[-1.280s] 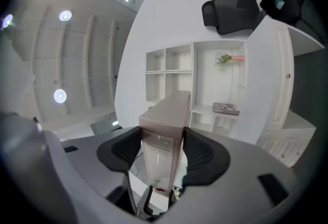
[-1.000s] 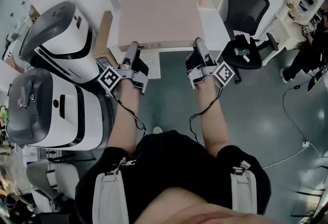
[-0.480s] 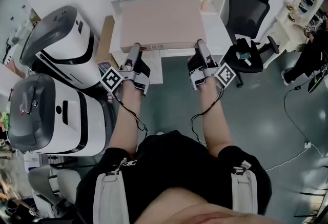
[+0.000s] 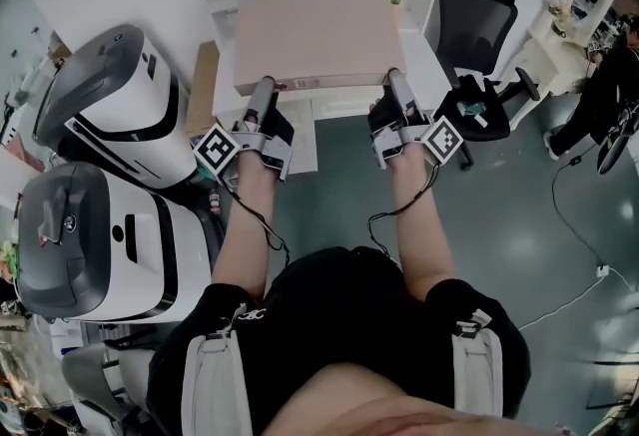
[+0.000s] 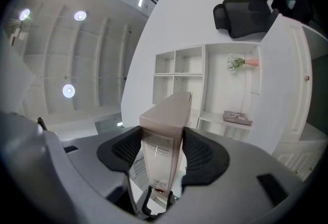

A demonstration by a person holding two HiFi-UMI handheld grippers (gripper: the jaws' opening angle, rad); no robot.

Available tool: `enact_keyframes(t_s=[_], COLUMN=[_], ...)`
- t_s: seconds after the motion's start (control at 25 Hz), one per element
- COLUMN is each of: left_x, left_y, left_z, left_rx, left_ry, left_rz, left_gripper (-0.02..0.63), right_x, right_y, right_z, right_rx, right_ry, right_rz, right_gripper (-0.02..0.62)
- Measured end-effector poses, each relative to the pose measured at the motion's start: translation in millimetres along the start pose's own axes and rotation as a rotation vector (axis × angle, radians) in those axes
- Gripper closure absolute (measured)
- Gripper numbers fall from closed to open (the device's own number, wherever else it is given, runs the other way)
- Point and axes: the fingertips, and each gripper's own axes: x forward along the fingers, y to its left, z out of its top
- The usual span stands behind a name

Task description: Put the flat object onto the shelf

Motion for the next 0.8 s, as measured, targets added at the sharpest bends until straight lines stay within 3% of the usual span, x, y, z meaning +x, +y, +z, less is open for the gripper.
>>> enact_keyframes(t_s=[0.36, 0.8], left_x=[21, 83], left_y=[14, 58], left_z=[12, 25], left_rx=[0.0, 0.0], left_ry=[0.016, 0.029], left_rz=[-0.01, -0.011], left_gripper=[0.354, 0.354], right_x=[18, 59], right_y=[-15, -72], right_z=[6, 38], right_rx=[-0.012, -0.014], right_ry=[-0.019, -0.037], right_rz=[0.006, 0.015], right_gripper=[0.345, 0.345])
